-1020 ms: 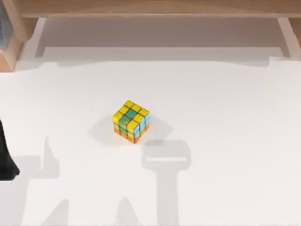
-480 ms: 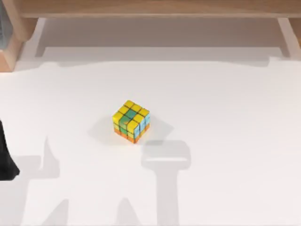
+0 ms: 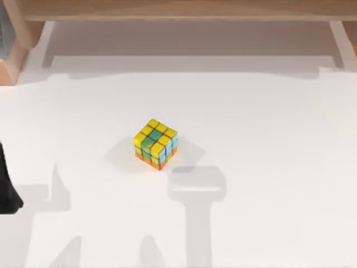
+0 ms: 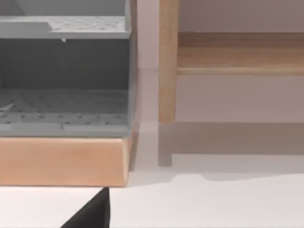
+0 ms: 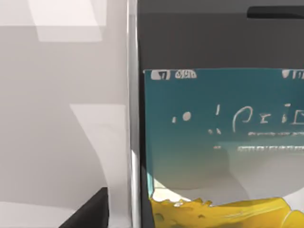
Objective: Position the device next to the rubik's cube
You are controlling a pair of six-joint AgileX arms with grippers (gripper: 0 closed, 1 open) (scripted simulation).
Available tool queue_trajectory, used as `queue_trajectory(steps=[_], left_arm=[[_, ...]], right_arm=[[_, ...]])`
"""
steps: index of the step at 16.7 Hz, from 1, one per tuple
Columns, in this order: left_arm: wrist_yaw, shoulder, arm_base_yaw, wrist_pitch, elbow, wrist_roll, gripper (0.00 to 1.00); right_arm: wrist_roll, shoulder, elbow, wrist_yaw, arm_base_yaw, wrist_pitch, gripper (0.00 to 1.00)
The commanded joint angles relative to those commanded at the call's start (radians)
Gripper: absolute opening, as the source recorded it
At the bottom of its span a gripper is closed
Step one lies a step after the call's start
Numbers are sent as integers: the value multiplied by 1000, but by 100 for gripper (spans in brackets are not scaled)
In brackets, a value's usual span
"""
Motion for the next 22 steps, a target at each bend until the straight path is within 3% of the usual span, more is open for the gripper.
queue_trajectory(steps=[3, 16, 22], left_arm=[[0, 0, 0, 0, 0, 0, 100], [0, 0, 0, 0, 0, 0, 100], [0, 0, 0, 0, 0, 0, 100]], right_arm=[[0, 0, 0, 0, 0, 0, 100], [0, 0, 0, 0, 0, 0, 2], [0, 0, 0, 0, 0, 0, 0]])
